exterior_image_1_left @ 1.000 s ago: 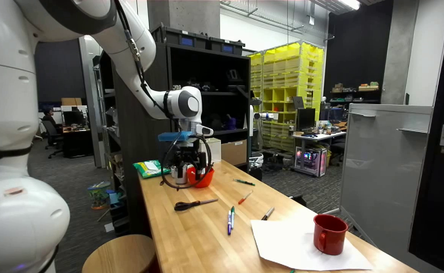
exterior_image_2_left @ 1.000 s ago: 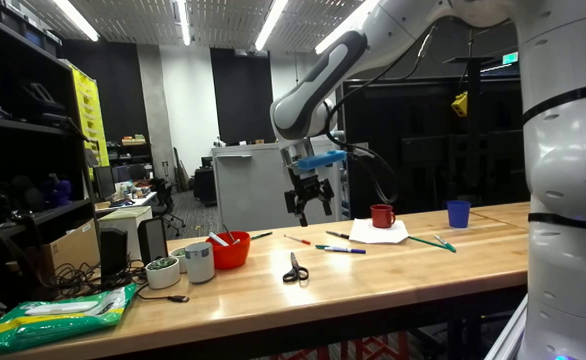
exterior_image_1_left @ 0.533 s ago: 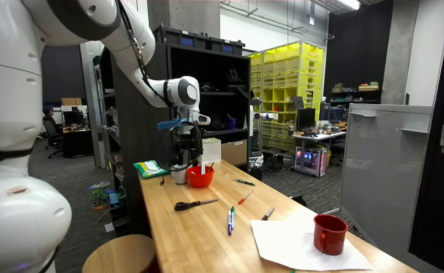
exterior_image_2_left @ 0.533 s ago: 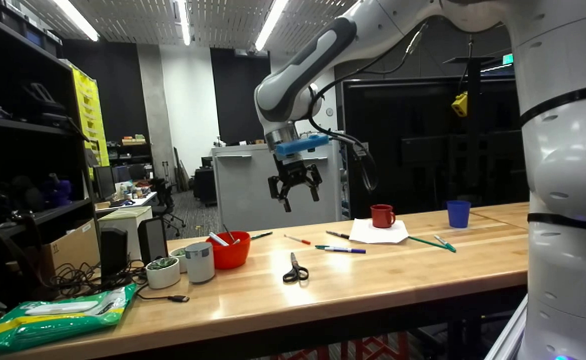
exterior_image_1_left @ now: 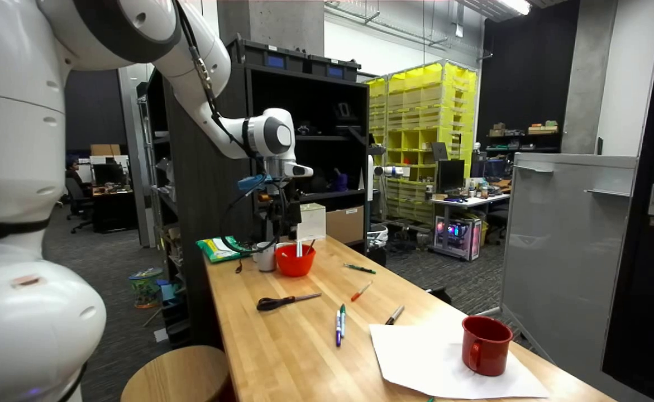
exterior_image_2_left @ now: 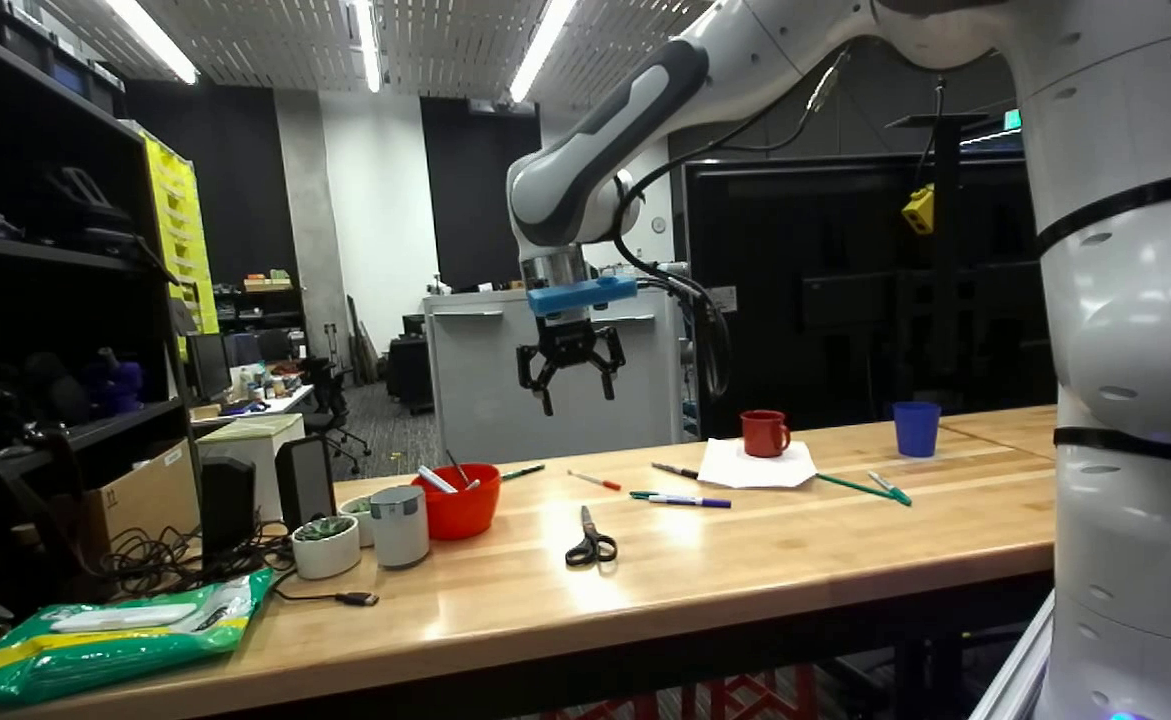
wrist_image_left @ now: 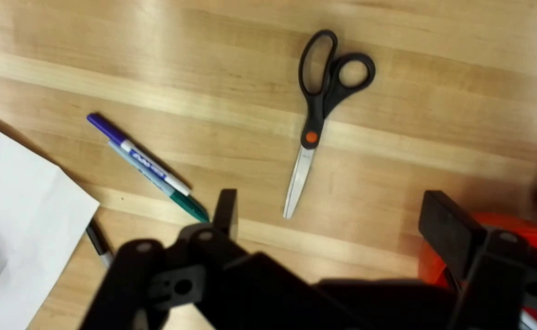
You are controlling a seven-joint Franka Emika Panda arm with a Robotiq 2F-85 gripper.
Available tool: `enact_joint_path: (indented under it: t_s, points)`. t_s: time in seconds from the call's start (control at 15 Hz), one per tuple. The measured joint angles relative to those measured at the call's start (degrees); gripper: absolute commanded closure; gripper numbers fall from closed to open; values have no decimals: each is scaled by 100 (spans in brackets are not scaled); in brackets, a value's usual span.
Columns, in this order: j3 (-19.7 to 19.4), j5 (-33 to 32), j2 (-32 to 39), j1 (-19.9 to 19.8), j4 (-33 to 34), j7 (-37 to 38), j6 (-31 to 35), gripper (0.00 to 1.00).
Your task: Remove one marker from the left red cup, then move it to the left
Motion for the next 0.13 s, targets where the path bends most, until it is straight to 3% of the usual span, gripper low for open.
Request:
enact_joint_path:
  t_s: [0.13]
  points:
    - [-25,-187,-4,-3,-171,-109,654,0]
